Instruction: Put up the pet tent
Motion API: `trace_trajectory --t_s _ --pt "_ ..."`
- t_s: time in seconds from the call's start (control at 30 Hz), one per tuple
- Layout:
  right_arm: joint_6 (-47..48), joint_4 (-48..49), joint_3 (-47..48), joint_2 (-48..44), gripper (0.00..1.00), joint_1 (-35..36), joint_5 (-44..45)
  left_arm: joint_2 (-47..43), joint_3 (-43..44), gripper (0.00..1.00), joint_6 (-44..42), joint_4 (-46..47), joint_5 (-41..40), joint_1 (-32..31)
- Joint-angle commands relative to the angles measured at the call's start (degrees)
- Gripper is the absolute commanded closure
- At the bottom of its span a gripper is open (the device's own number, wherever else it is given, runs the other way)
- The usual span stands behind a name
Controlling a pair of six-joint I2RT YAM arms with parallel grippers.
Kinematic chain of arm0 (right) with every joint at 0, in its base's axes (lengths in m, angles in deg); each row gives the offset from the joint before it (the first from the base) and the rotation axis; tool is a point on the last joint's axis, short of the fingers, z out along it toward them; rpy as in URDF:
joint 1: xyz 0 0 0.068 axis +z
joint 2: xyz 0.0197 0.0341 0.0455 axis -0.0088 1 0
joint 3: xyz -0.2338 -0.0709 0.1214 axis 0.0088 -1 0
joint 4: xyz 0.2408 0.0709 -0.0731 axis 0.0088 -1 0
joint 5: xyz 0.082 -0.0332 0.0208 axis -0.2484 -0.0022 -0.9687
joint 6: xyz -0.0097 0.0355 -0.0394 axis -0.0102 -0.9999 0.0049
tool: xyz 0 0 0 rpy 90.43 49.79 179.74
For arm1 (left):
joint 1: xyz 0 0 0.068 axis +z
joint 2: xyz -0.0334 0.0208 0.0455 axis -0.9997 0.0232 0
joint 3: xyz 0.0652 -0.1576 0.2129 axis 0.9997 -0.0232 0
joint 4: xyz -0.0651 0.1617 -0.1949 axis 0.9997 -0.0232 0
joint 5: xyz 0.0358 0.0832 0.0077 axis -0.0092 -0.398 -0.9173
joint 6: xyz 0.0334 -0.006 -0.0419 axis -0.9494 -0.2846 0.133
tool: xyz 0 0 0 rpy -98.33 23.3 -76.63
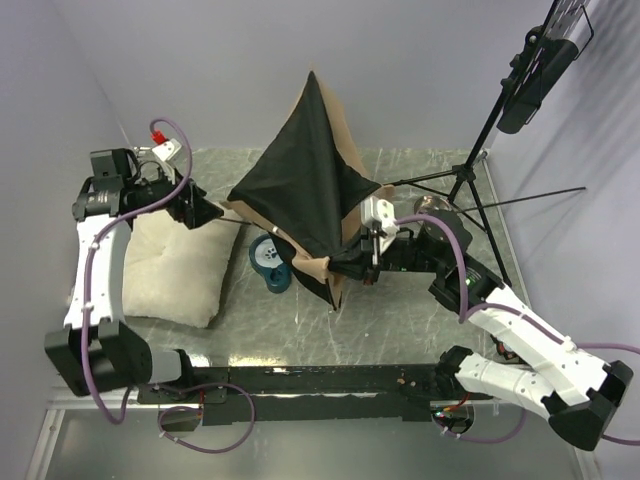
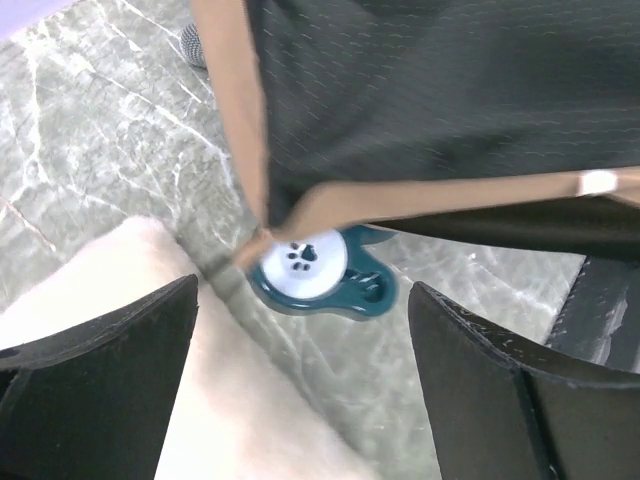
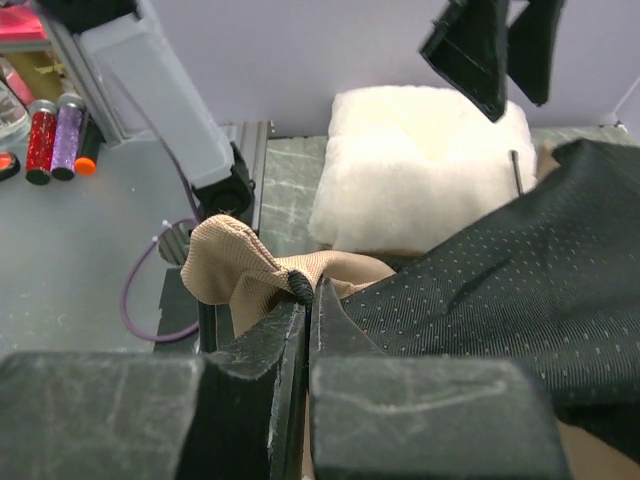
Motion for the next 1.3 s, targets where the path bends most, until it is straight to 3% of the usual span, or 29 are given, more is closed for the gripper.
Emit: trace_trajectory --t_s 0.0,0.1,0.17,0.23,0.27,0.33,0.4,0.53,0.6,0.77,0.97,1.07,1.27 --pt "1.7 -4.3 -3.2 -3.1 1.00 -0.1 2.4 4.7 -0.7 0.12 -13.1 3.0 5.8 -0.1" --pt "2.0 -5.4 -4.3 -4.3 1.00 -0.1 3.3 9.7 3.0 0.15 -30.1 -7.7 7.3 -2.6" --pt "2.7 -6.5 -4.5 -4.8 1.00 -0.1 3.9 12.4 5.3 0.20 -34.9 -13.1 8.8 -4.4" --pt "3.5 -7.6 -4.9 -5.2 0.99 -0.1 4.5 14.5 7.2 0.34 -37.1 -16.8 9.4 -6.5" --pt "4.0 -8.3 -5.0 -5.5 0.97 0.0 4.8 14.8 7.5 0.48 -37.6 -17.8 9.5 -7.5" --pt "4.7 -9.7 -5.1 -6.0 0.93 -0.1 5.2 14.5 7.7 0.65 -36.9 -17.8 10.2 -8.4" --pt "6.1 -12.4 -4.7 -6.6 0.83 -0.1 6.0 13.1 7.4 0.79 -34.7 -16.3 10.3 -8.6" --pt "12.1 -22.6 -2.9 -8.6 0.41 -0.2 8.3 9.1 7.2 0.91 -26.8 -11.5 7.5 -9.9" --pt "15.7 -27.8 -1.6 -9.6 0.24 -0.2 10.5 7.1 7.7 0.94 -26.1 -10.9 5.7 -11.1" --pt "26.2 -35.4 3.6 -11.3 0.06 -0.6 17.6 2.9 9.1 0.93 -21.2 -7.2 2.3 -15.7" --pt "33.4 -40.3 11.2 -9.7 0.00 -1.4 21.6 1.3 13.2 0.93 -13.2 -3.9 -0.6 -17.8" --pt "38.1 -45.0 10.2 -10.6 0.00 -1.7 22.5 1.8 14.6 0.94 -14.0 -6.6 -2.2 -17.8" --pt "38.9 -47.4 11.9 -12.4 0.00 -1.7 24.5 0.4 14.9 0.94 -13.0 -7.4 -3.8 -17.9"
